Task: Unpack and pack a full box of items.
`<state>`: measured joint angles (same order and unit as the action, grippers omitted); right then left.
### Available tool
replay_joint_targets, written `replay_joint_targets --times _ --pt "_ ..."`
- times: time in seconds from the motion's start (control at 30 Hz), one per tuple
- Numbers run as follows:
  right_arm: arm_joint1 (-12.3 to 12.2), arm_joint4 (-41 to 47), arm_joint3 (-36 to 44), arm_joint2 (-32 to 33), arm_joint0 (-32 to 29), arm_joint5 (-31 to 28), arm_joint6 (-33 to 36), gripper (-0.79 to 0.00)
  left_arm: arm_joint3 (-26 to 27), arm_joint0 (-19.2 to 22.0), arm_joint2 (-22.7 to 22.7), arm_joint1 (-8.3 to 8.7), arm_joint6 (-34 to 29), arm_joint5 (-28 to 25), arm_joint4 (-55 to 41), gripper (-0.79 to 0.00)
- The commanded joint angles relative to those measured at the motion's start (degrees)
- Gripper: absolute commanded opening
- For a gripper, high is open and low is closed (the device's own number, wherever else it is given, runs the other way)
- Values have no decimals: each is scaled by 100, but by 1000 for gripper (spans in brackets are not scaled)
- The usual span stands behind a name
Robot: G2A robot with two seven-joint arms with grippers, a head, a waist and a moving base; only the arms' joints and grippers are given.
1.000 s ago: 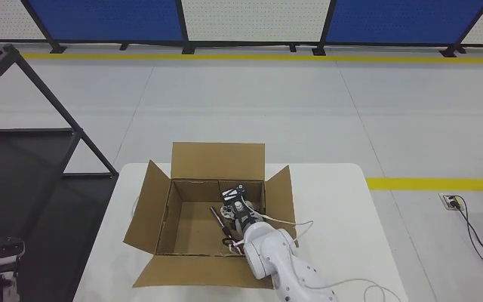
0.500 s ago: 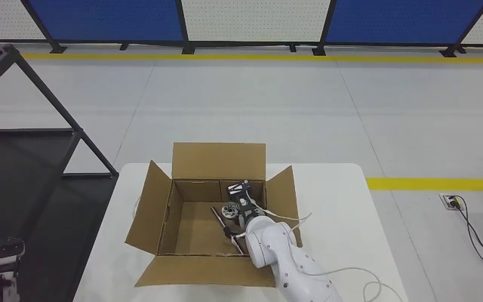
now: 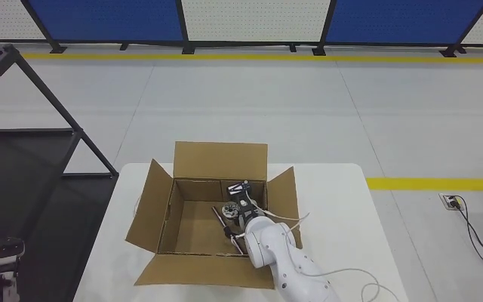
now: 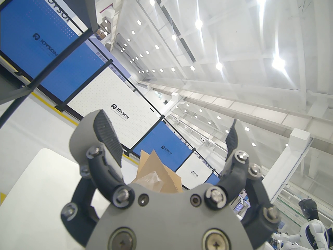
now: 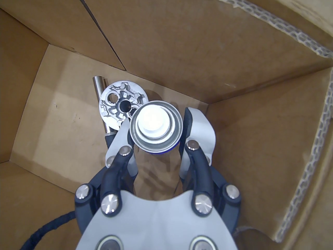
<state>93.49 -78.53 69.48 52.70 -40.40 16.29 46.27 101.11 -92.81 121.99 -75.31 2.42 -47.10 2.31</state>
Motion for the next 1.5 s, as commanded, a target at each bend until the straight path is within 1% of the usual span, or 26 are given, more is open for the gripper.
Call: replay_joint_targets --times 0.0,0.07,0.1,0.13,0.23,0.27,0.47,0.6,0.67,0.8,0.87,0.93,1.03,1.47 --pt "-4 -45 79 28 -49 -2 11 -403 0 0 0 0 0 0 0 0" --pt "-12 -105 178 60 -110 -20 25 -394 0 0 0 0 0 0 0 0" --pt "-16 -139 232 77 -142 -30 30 -366 0 0 0 0 0 0 0 0" --pt "-20 -168 289 96 -177 -36 38 -320 0 0 0 0 0 0 0 0" --pt "-34 -267 485 145 -290 -59 59 -117 0 0 0 0 0 0 0 0" --pt "-39 -308 561 161 -331 -69 68 0 0 0 0 0 0 0 0 0" --pt "-83 -544 1152 282 -634 -153 140 0 0 0 0 0 0 0 0 0" --pt "-120 -660 1747 336 -908 -374 84 0 0 0 0 0 0 0 0 0" --pt "-150 -738 2142 342 -1095 -602 -4 0 0 0 0 0 0 0 0 0" --pt "-236 -643 3009 464 -1515 -1359 -172 0 0 0 0 0 0 0 0 0" --pt "-292 -597 3461 516 -1753 -1890 -430 0 0 0 0 0 0 0 0 0" --pt "-353 -622 3921 628 -2026 -2262 -629 0 0 0 0 0 0 0 0 0" --pt "-447 -958 4463 756 -2376 -2751 -763 0 0 0 0 0 0 0 0 0" --pt "-447 -958 4463 756 -2376 -2751 -763 0 0 0 0 0 0 0 0 0"
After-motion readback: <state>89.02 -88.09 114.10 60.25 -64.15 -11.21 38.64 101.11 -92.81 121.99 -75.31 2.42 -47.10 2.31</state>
